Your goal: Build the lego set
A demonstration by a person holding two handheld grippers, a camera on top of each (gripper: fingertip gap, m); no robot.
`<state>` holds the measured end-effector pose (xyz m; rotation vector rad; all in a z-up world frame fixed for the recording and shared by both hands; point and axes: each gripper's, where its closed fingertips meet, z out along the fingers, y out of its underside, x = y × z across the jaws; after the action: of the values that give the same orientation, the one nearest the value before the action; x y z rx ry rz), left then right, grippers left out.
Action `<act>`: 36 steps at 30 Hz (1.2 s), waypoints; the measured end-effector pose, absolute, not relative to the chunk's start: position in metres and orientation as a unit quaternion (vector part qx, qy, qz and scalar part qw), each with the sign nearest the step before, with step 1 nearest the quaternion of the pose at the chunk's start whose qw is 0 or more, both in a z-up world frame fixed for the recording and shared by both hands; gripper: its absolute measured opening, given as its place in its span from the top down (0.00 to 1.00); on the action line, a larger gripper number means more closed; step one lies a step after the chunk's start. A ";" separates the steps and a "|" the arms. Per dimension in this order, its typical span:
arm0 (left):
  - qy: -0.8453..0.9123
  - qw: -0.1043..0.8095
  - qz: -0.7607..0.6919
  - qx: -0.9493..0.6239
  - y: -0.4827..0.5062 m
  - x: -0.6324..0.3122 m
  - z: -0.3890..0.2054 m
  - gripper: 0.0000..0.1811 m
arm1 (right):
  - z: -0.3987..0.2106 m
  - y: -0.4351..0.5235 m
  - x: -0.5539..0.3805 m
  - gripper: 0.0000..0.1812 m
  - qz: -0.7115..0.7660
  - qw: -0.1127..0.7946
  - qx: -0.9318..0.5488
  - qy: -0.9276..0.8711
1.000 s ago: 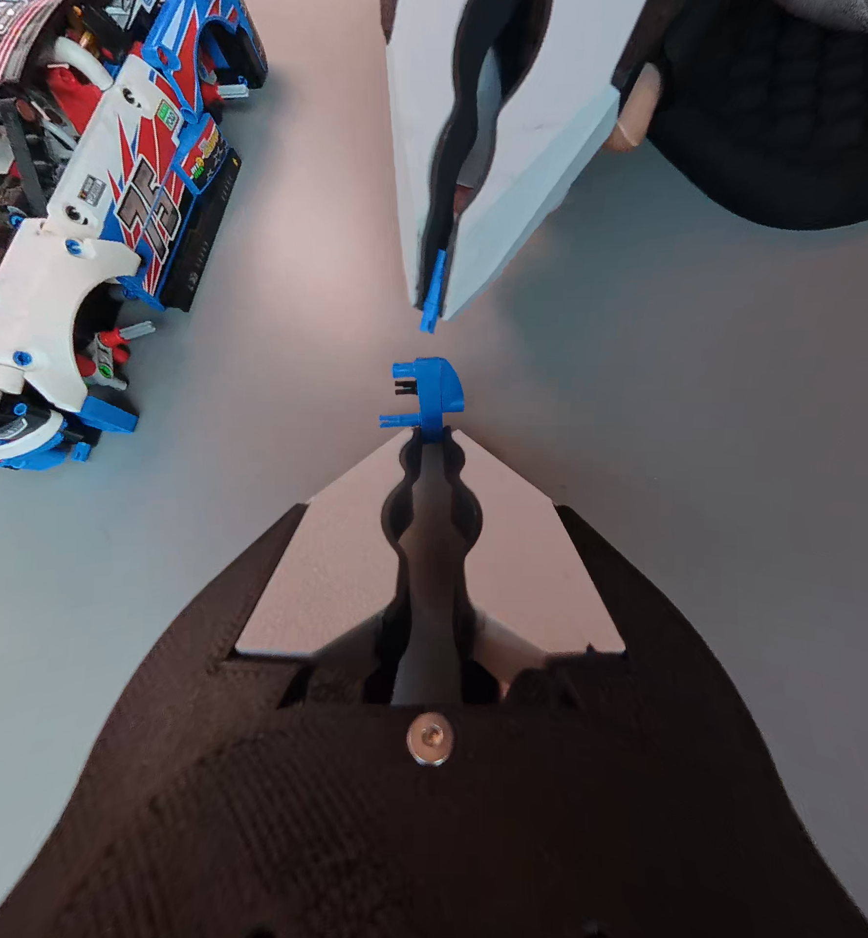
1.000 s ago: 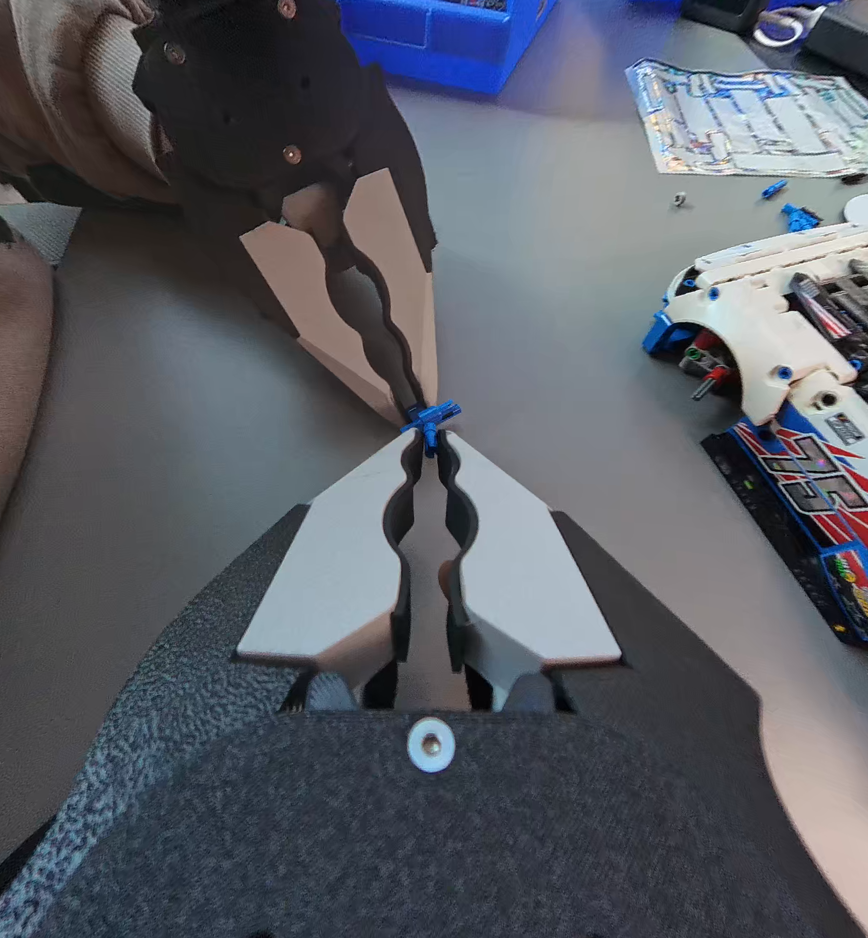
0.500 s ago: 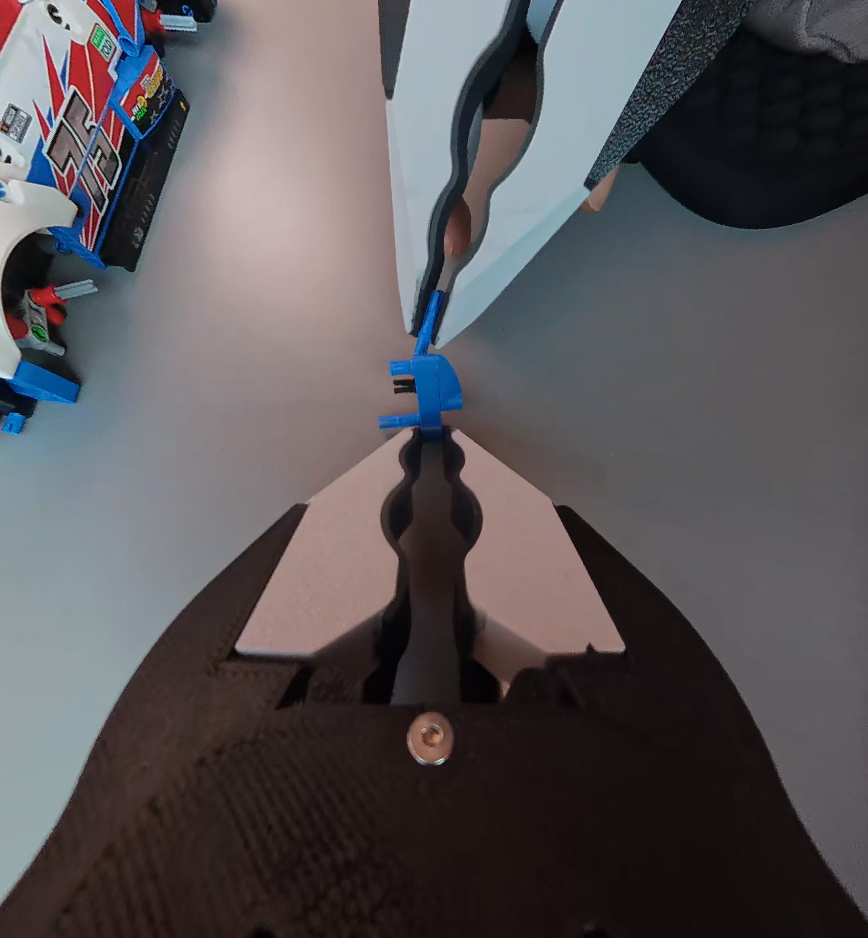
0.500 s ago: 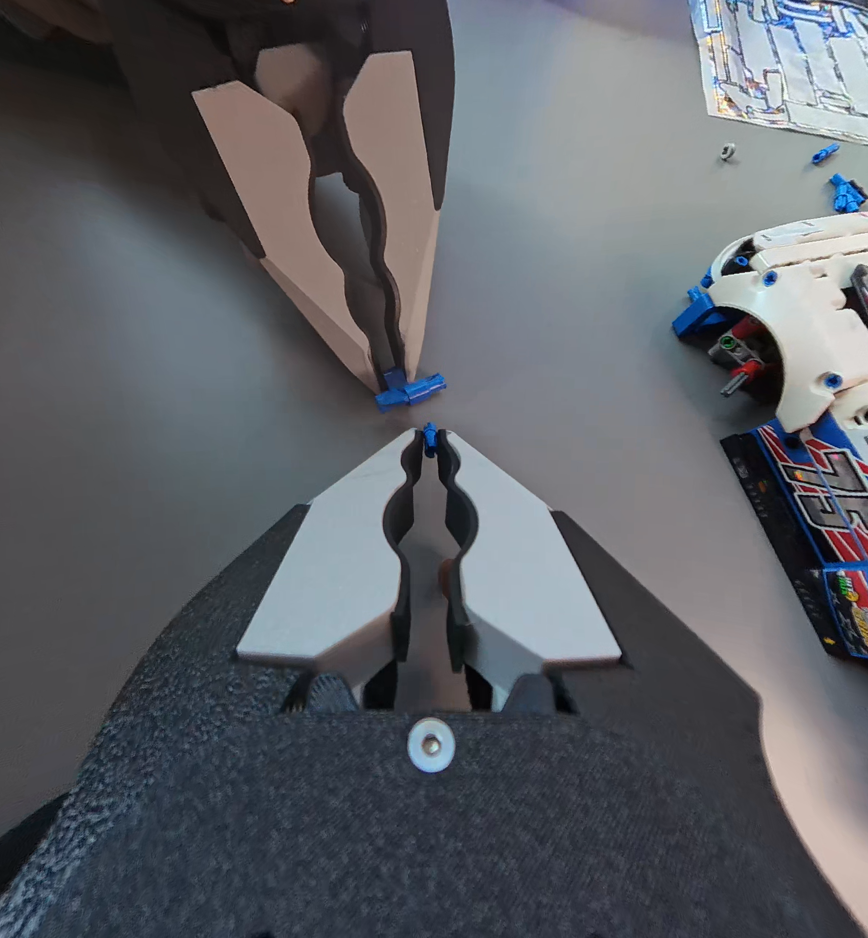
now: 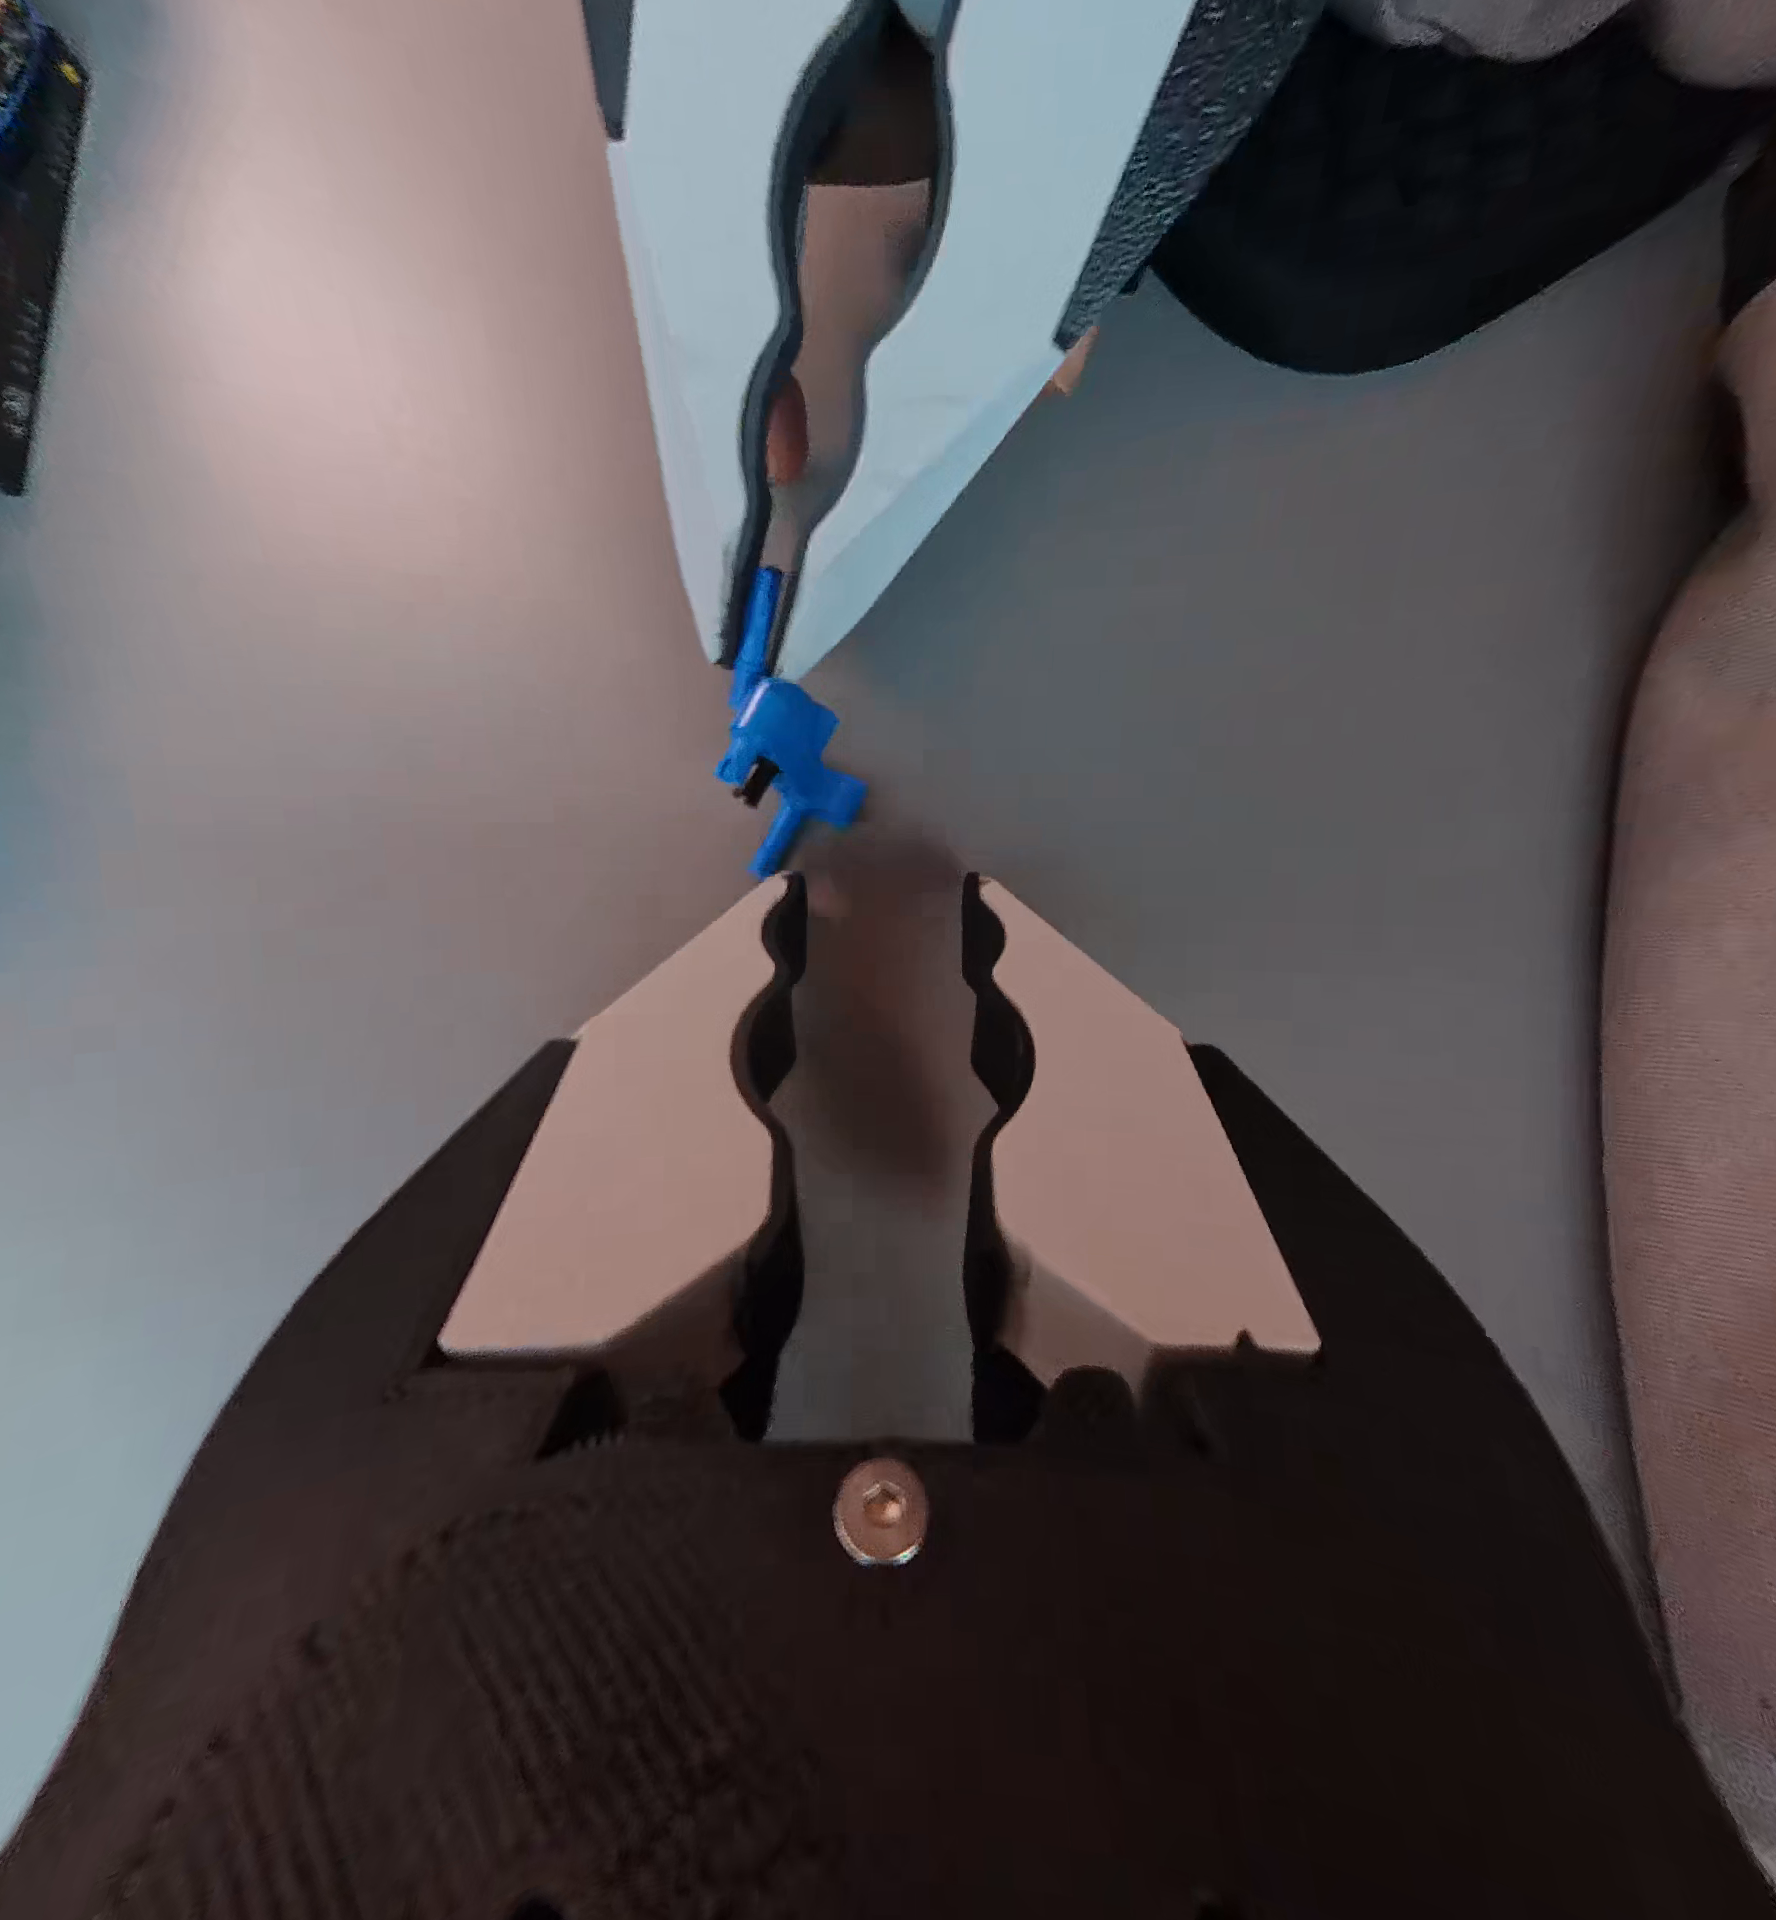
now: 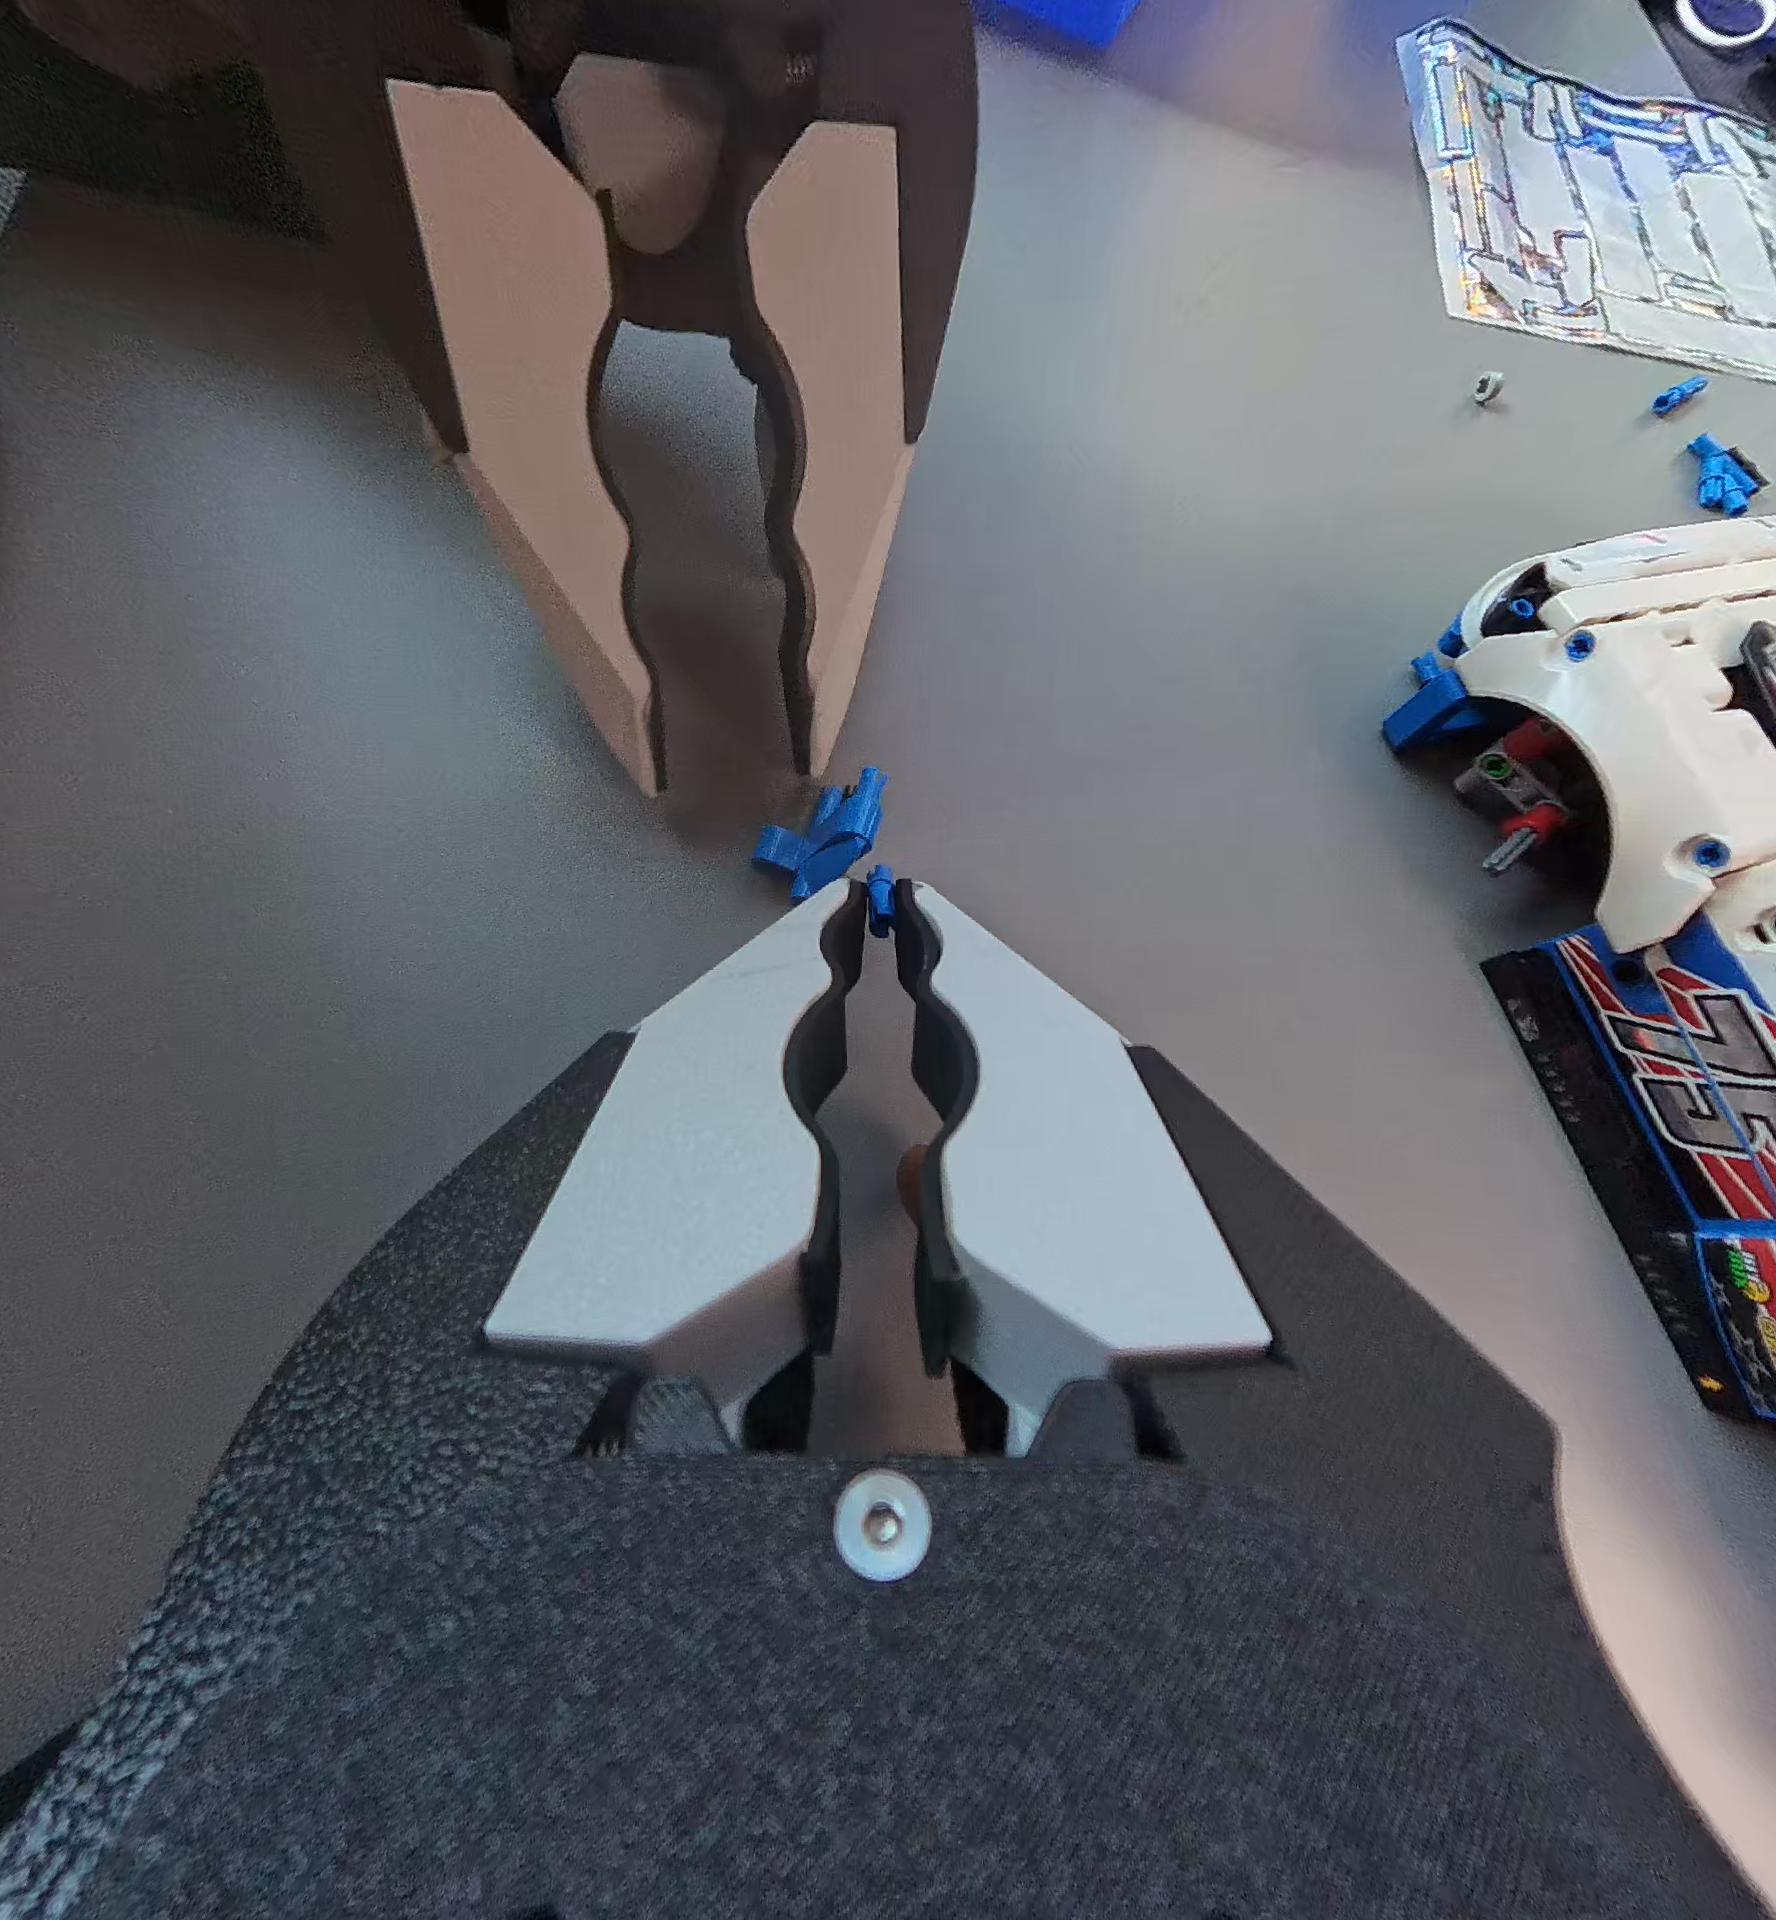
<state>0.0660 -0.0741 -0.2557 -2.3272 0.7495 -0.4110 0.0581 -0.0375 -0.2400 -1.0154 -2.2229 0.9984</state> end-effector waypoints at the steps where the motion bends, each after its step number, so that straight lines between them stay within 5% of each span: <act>1: 0.287 0.324 -0.147 -0.889 -0.074 0.059 -0.255 0.86 | -0.240 -0.038 0.058 0.98 0.367 0.248 -0.372 -0.815; 17: 0.409 0.326 -0.208 -0.826 -0.056 0.057 -0.258 0.86 | -0.234 -0.046 0.059 0.98 0.383 0.256 -0.352 -0.815; 29: 0.406 0.360 -0.161 -0.824 -0.054 0.071 -0.258 0.97 | -0.221 -0.041 0.060 0.98 0.425 0.255 -0.366 -0.787; 36: 0.314 0.599 -0.221 -0.702 -0.050 0.073 -0.167 0.98 | -0.150 -0.009 0.063 0.99 0.580 0.286 -0.382 -0.660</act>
<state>0.0730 -0.0501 -0.1672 -1.6283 0.7287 -0.5129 0.0634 -0.0090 -0.1498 -1.0209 -1.7647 1.5493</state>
